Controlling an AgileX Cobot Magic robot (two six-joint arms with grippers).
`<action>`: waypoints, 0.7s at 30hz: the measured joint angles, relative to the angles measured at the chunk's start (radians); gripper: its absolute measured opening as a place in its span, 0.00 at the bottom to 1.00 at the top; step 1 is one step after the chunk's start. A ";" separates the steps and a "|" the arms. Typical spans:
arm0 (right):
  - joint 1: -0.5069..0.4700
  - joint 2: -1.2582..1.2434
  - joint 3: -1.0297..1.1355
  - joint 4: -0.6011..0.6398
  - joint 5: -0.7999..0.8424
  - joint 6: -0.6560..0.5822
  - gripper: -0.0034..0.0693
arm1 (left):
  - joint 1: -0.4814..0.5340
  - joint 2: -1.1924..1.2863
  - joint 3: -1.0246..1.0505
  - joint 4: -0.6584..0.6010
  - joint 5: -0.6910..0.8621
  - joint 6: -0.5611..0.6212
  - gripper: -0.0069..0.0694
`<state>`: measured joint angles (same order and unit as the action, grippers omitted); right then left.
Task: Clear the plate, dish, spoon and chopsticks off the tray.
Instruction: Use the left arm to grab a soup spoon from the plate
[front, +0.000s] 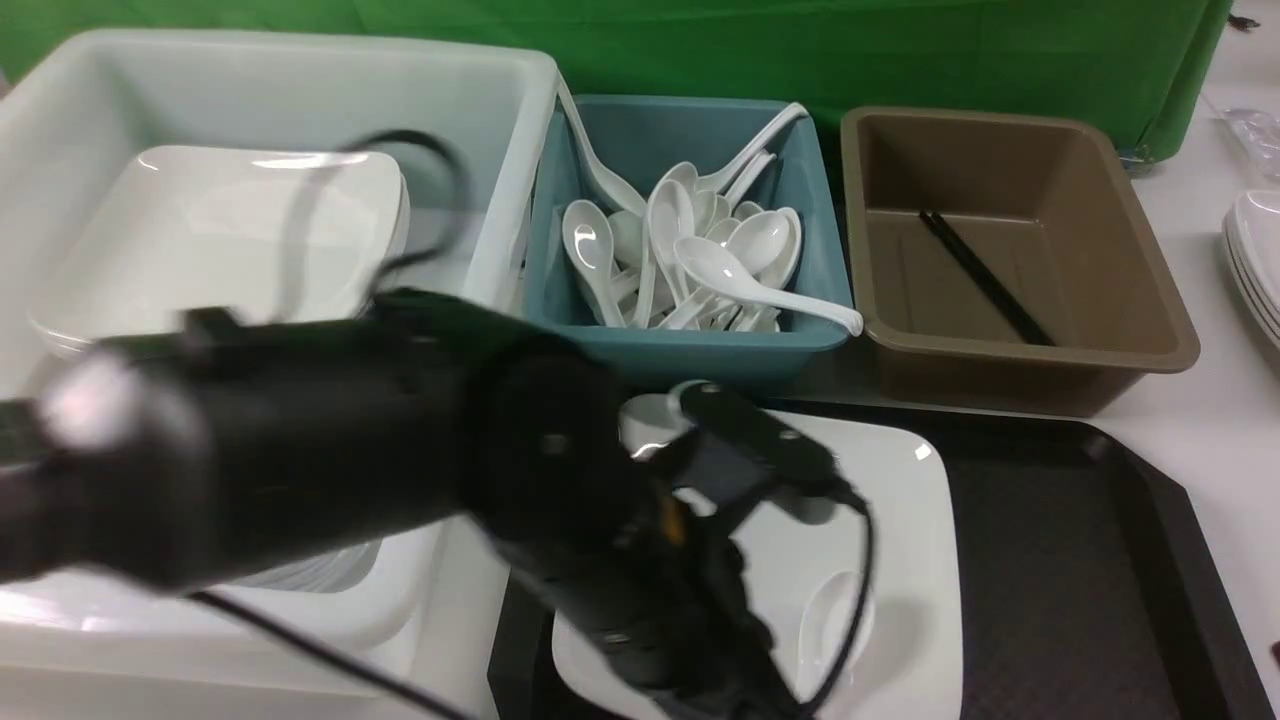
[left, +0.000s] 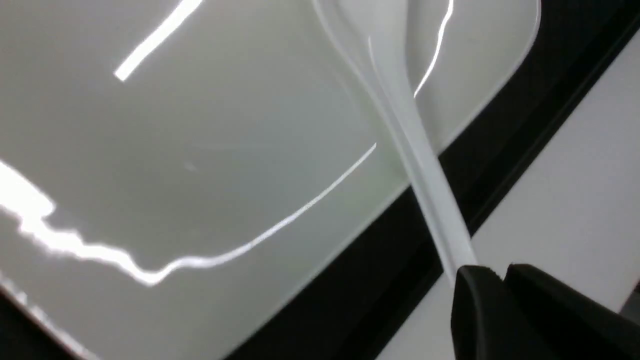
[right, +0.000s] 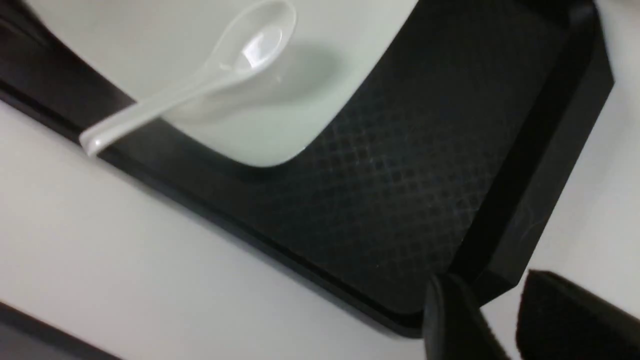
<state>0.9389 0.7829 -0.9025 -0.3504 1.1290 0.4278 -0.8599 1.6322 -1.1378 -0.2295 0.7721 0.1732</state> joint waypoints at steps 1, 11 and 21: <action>0.000 -0.021 0.000 0.000 0.000 -0.002 0.37 | -0.007 0.036 -0.032 0.003 -0.001 -0.009 0.19; 0.000 -0.217 0.000 -0.003 0.001 -0.028 0.37 | -0.010 0.317 -0.250 0.020 0.021 -0.054 0.71; 0.000 -0.234 0.000 -0.003 0.001 -0.062 0.37 | -0.010 0.380 -0.270 0.147 -0.033 -0.053 0.73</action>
<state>0.9389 0.5490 -0.9025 -0.3538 1.1295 0.3658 -0.8702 2.0121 -1.4078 -0.0828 0.7389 0.1200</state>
